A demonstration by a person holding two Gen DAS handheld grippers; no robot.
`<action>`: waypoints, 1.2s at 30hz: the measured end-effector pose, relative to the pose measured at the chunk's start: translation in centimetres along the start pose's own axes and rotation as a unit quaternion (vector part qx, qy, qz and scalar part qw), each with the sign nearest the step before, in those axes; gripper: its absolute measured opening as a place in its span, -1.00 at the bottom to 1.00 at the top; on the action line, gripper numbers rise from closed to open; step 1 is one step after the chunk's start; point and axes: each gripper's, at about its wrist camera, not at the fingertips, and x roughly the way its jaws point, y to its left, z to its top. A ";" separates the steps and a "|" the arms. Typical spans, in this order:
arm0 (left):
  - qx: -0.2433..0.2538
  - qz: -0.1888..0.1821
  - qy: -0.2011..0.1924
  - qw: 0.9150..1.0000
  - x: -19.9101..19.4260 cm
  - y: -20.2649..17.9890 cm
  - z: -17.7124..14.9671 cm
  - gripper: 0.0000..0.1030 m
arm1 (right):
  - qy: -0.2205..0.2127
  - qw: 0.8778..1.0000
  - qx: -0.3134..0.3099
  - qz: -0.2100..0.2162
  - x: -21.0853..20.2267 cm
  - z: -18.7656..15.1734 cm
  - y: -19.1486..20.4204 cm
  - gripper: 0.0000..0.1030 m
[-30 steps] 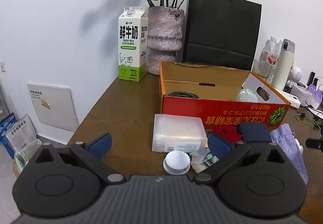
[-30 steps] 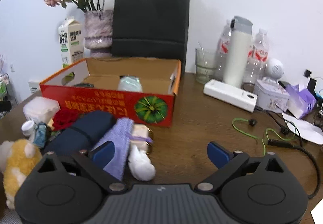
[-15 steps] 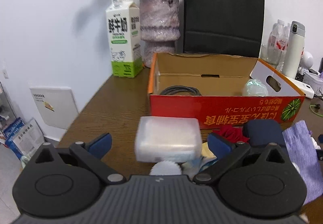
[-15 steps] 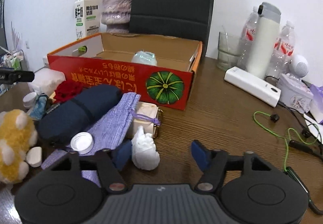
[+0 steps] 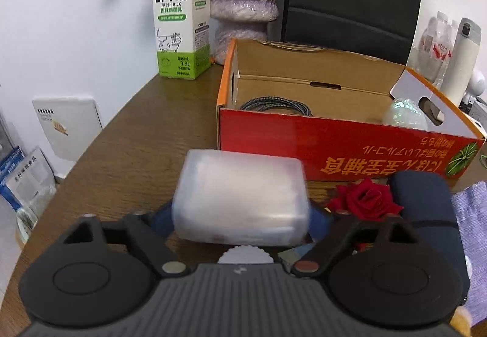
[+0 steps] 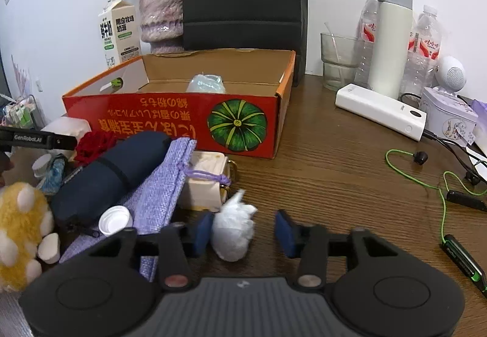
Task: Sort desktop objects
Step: 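Grasp the white tissue with the right tool while the left tool grasps the clear plastic box, then lower the tissue and clear box into the cardboard box and release both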
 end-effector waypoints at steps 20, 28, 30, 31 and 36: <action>-0.017 -0.014 -0.159 0.987 -9.3 0.3 0.3 0.61 | -0.112 0.993 0.021 -0.023 -5.1 1.4 0.6 -0.65; 0.015 -0.047 -0.217 0.975 -12.5 -2.0 4.3 0.62 | -0.151 0.989 0.007 0.002 -5.2 7.7 2.1 -0.65; 0.013 -0.055 -0.228 0.972 -12.3 -2.9 5.4 0.62 | -0.163 0.986 0.015 0.012 -4.5 9.6 2.8 -0.65; 0.013 -0.057 -0.231 0.971 -12.3 -3.6 5.9 0.62 | -0.168 0.985 0.021 0.017 -3.9 10.4 3.3 -0.65; 0.006 -0.072 -0.219 0.973 -10.4 -5.7 7.7 0.62 | -0.153 0.987 0.045 0.035 0.5 13.5 5.5 -0.65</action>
